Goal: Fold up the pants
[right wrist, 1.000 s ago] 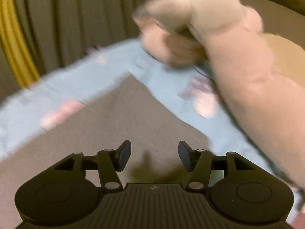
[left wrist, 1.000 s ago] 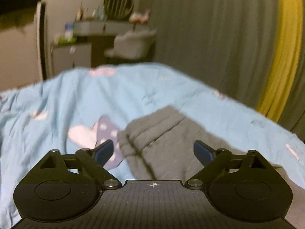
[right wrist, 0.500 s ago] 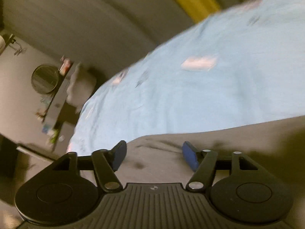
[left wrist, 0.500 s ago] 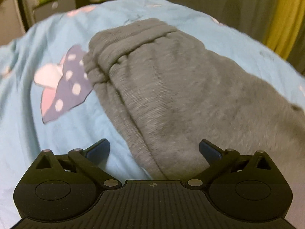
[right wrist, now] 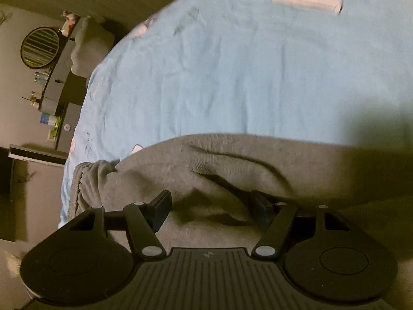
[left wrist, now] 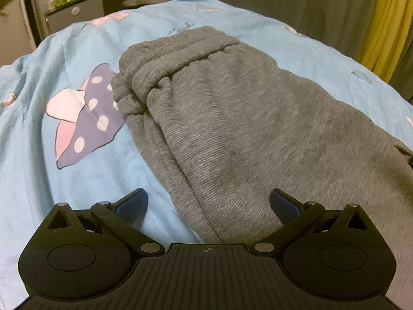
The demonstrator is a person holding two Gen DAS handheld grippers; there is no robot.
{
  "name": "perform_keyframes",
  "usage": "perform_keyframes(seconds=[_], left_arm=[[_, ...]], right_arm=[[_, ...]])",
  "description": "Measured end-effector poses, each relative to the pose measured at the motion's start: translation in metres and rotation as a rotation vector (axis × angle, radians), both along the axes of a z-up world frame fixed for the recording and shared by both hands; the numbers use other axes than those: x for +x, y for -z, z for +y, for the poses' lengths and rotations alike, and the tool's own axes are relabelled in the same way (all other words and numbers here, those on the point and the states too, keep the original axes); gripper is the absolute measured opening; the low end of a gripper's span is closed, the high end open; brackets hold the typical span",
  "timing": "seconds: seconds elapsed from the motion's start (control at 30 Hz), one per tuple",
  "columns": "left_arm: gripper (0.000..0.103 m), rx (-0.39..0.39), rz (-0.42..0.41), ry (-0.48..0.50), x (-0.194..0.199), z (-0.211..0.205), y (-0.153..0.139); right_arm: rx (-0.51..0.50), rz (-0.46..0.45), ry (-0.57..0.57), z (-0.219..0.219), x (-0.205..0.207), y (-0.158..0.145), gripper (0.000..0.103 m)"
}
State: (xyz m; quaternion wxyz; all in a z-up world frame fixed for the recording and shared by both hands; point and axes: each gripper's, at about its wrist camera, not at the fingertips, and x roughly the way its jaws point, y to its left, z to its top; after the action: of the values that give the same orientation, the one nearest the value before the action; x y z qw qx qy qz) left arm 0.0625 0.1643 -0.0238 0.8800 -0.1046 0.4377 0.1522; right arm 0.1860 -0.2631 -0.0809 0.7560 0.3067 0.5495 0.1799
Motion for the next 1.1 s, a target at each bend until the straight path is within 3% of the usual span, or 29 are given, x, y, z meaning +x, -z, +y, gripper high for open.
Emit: perform_keyframes(seconds=[0.07,0.2,0.27,0.5,0.53,0.57,0.63,0.7,0.77,0.87,1.0,1.03,1.1], left_arm=[[0.103,-0.008,-0.001,-0.004,0.000,0.000,0.000],[0.103,-0.007,-0.001,-0.006,0.001,0.001,0.000],[0.103,-0.007,-0.002,-0.006,0.000,0.001,0.000],[0.103,0.001,-0.006,-0.001,0.000,0.001,0.002],[0.103,0.001,-0.006,-0.001,0.000,0.001,0.002],[0.103,0.000,-0.005,-0.002,0.000,0.002,0.002],[0.103,0.000,-0.006,-0.002,0.000,0.001,0.001],[0.103,0.004,-0.007,-0.001,0.001,0.000,0.002],[0.103,0.005,-0.008,-0.001,0.001,0.000,0.002],[0.103,0.005,-0.006,0.000,0.002,0.000,0.002],[0.103,0.003,-0.006,-0.001,0.002,0.001,0.002],[0.103,0.003,-0.005,0.000,0.002,0.001,0.002],[0.103,-0.003,-0.004,0.002,0.002,0.002,0.001]], right_arm=[[0.040,-0.001,0.013,0.000,0.003,0.002,0.075],[0.312,0.018,0.104,-0.001,0.012,0.015,0.075],[0.373,0.057,0.161,-0.001,0.018,0.026,0.075],[0.416,0.041,0.287,-0.026,0.057,0.001,0.075],[0.415,0.032,0.290,-0.031,0.062,-0.003,0.070],[0.397,-0.033,0.309,-0.037,0.063,-0.010,0.066],[0.239,-0.208,0.388,-0.056,0.060,-0.037,0.071],[0.268,-0.196,0.417,-0.076,0.058,-0.048,0.075],[0.290,-0.200,0.358,-0.076,0.044,-0.056,0.079],[0.216,-0.194,0.195,-0.055,0.003,-0.059,0.080],[0.278,-0.104,0.086,-0.043,-0.044,-0.020,0.082],[0.230,-0.085,0.096,-0.045,-0.049,-0.009,0.080],[0.036,-0.113,0.175,-0.057,-0.054,0.003,0.032]])
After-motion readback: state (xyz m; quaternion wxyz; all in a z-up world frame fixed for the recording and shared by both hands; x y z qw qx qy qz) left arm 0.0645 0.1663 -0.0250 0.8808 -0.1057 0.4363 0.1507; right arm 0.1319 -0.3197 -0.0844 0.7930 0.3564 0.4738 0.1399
